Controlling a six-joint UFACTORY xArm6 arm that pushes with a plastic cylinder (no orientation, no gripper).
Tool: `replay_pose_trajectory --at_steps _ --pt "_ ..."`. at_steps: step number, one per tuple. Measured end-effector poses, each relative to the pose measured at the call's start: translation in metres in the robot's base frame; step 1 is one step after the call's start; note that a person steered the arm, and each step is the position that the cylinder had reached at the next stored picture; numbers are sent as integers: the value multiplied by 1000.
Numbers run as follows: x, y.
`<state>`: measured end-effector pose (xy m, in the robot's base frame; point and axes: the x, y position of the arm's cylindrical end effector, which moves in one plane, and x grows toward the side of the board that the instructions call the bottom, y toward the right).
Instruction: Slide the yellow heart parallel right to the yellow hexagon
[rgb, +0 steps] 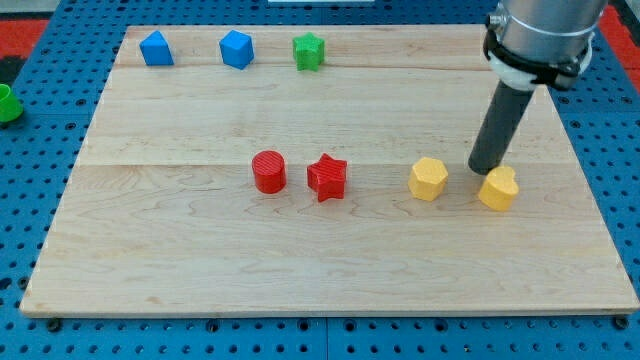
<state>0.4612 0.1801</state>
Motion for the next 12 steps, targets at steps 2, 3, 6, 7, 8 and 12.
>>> replay_pose_trajectory --at_steps 2,3,6,7,8,12 --pt "-12 101" --pt "62 110" --pt "44 43" --pt "52 43" --pt "59 16" --pt "75 -165"
